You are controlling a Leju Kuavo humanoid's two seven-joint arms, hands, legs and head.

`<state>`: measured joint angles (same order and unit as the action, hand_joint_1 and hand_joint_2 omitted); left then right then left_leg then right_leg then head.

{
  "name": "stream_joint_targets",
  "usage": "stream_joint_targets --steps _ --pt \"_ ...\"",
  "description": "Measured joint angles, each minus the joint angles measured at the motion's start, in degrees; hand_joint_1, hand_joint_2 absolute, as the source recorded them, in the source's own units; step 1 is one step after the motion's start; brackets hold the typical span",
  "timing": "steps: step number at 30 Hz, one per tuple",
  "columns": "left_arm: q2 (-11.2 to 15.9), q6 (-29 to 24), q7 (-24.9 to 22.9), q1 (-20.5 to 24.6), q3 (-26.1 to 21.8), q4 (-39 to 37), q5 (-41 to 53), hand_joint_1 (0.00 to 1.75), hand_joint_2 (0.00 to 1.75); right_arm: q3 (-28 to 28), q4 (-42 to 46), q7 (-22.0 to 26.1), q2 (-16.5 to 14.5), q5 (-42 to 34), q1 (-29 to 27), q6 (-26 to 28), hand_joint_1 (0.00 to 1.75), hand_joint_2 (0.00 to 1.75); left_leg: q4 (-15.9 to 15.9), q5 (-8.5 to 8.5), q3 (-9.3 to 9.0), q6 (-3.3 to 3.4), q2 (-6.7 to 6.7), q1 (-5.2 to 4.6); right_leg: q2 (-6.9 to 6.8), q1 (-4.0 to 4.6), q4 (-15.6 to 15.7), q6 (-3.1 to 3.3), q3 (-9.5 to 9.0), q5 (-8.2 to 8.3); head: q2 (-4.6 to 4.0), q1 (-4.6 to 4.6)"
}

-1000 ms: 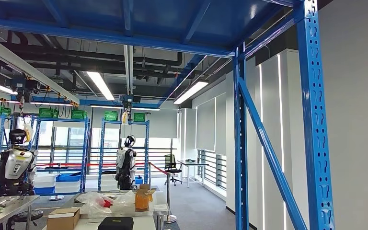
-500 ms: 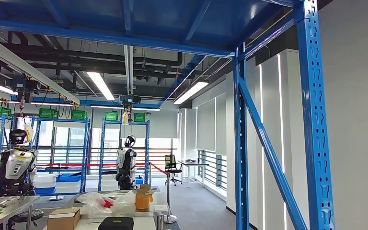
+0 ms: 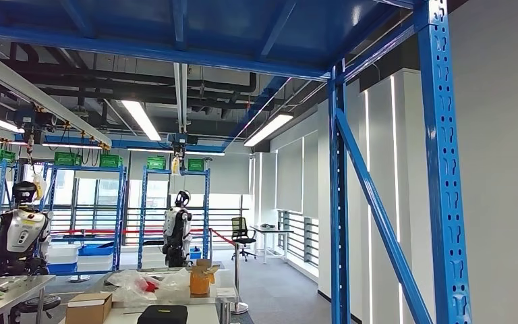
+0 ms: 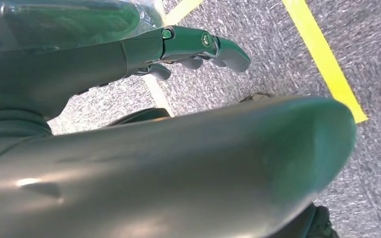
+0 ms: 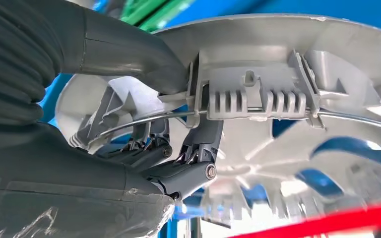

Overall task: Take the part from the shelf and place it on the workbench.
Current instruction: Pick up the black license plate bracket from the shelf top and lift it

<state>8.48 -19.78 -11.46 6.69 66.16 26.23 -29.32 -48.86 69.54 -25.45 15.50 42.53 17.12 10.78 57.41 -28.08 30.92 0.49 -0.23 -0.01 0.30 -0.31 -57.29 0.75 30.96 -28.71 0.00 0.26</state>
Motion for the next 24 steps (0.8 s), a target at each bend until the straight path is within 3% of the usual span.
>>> stream_joint_targets --steps 6,17,24 --pt "-0.13 -1.36 2.14 -0.73 0.00 0.02 -0.75 0.00 0.00 3.51 7.98 5.24 0.12 -1.78 -4.87 9.20 1.75 1.75 0.00 -0.01 0.05 -0.01 0.00 0.00 0.00 0.00 0.00 0.01 0.05 -0.01 0.00 0.01" --pt "-0.46 -2.37 6.20 -0.85 0.07 0.04 -1.04 0.00 0.00 8.17 24.52 16.89 0.12 -10.85 -11.80 20.56 1.75 1.75 -0.01 -0.01 0.05 -0.01 0.00 0.00 0.00 0.00 0.00 0.02 0.06 -0.02 0.00 0.01" --pt "-0.91 -3.46 8.16 -0.54 0.11 0.03 0.18 0.00 0.00 8.80 33.01 25.16 0.11 -21.66 -14.53 23.45 1.75 1.75 -0.01 -0.01 0.05 -0.01 0.01 0.00 0.01 0.00 0.00 0.05 0.08 -0.03 0.00 0.02"
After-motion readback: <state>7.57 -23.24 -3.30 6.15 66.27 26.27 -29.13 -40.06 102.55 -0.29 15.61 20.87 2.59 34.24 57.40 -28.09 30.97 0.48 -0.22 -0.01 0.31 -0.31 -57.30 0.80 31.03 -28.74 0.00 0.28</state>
